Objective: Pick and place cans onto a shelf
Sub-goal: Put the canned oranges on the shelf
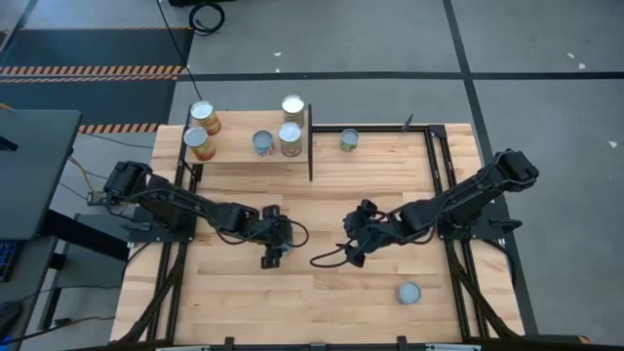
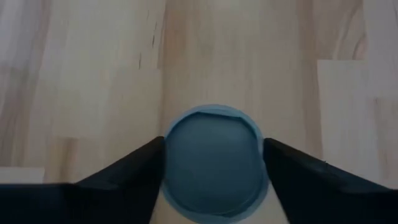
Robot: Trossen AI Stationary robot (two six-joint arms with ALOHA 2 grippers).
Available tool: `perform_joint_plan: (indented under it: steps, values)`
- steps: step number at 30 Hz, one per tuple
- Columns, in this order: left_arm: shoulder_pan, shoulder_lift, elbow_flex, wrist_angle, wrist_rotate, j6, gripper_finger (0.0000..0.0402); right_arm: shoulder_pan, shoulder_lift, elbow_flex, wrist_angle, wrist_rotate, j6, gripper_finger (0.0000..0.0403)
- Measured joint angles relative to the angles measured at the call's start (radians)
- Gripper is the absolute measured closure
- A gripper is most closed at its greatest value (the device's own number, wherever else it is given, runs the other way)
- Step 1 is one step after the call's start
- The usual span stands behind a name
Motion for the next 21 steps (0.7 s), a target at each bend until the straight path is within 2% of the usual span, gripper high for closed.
perform_joint_plan:
  steps: [16, 19, 21]
  values:
    - [0.022, 0.004, 0.0, 0.023, -0.008, 0.028, 0.038, 0.008, 0.0, 0.0, 0.003, 0.0, 0.0, 0.0027]
    - [0.022, 0.004, 0.0, 0.023, -0.023, 0.017, 0.0394, 0.008, 0.0, 0.0, 0.003, 0.0, 0.0, 0.0027]
    - [0.021, 0.004, 0.0, 0.023, -0.074, 0.008, 0.0395, 0.008, 0.0, 0.0, 0.003, 0.0, 0.0, 0.0027]
